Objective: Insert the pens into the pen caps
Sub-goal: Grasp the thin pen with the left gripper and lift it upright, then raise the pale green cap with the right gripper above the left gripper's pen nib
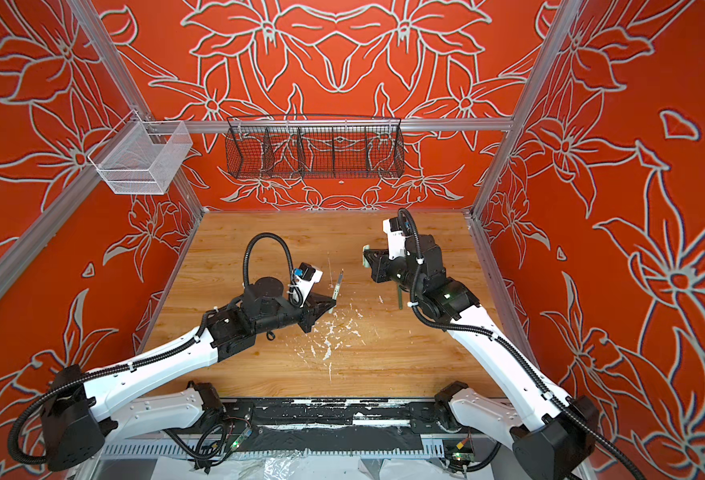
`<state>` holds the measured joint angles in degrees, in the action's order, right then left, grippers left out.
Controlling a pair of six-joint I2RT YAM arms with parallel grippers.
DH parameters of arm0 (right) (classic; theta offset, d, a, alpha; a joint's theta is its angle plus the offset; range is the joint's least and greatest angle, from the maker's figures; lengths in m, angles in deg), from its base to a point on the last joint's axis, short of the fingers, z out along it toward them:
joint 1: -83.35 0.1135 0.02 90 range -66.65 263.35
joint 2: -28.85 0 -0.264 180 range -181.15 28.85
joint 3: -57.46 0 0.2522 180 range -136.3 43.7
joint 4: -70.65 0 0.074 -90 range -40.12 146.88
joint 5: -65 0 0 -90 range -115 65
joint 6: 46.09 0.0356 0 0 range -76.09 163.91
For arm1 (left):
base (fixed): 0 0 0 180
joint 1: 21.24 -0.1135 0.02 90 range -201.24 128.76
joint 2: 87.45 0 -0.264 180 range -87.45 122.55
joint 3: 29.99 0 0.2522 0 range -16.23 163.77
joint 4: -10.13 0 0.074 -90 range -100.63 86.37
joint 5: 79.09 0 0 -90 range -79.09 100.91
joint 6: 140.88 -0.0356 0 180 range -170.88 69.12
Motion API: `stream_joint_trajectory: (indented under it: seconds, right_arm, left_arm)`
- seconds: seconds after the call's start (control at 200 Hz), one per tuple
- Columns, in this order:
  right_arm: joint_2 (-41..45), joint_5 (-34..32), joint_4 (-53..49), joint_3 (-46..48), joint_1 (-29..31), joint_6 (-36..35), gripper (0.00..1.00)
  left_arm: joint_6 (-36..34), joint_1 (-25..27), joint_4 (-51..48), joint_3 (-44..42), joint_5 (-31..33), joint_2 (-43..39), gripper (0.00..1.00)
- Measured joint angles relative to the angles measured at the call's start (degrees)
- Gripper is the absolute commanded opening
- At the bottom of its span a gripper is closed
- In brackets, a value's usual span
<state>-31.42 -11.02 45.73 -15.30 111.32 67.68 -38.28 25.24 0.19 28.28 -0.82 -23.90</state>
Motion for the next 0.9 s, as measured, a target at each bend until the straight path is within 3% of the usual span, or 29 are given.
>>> stream_joint_trajectory:
  seconds: [0.54, 0.901]
  right_arm:
    - [6.67, 7.67, 16.13, 4.33, 0.0, 2.73, 0.03]
    - [8.35, 8.83, 19.06, 5.66, 0.0, 4.33, 0.03]
  left_arm:
    - [-4.83, 3.08, 3.23, 2.32, 1.6, 1.51, 0.0]
    - [-11.21, 4.92, 9.46, -0.39, 10.12, 0.44, 0.0]
